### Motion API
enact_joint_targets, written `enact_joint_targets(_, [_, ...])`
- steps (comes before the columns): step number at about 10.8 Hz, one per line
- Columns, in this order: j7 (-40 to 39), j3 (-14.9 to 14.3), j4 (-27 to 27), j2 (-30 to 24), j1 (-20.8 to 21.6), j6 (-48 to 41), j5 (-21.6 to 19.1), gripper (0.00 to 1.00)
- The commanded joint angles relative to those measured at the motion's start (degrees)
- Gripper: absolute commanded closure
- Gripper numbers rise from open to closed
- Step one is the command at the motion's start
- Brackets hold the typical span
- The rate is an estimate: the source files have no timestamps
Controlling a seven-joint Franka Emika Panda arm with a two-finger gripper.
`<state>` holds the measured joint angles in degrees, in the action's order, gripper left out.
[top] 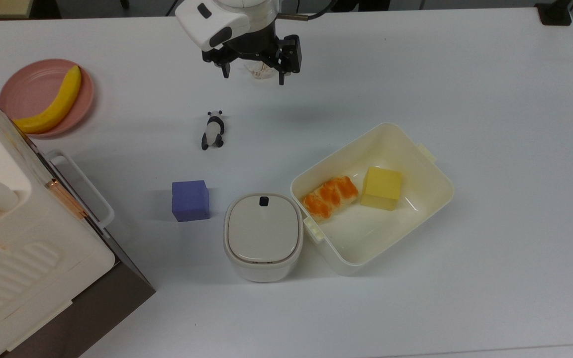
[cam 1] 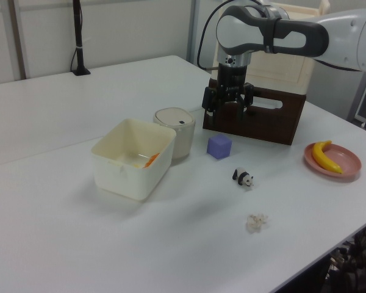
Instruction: Open the trash can
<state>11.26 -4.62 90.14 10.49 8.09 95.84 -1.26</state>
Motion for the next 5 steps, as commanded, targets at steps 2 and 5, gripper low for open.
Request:
enact_joint_targets(2, [0.3,-0.1,1.3,-1.5,0.2,-2.9,1.1,0.00])
enact_joint_targets(5, [0.1,-0.1,1.4,-1.5,0.2,-2.9,1.1,0.09])
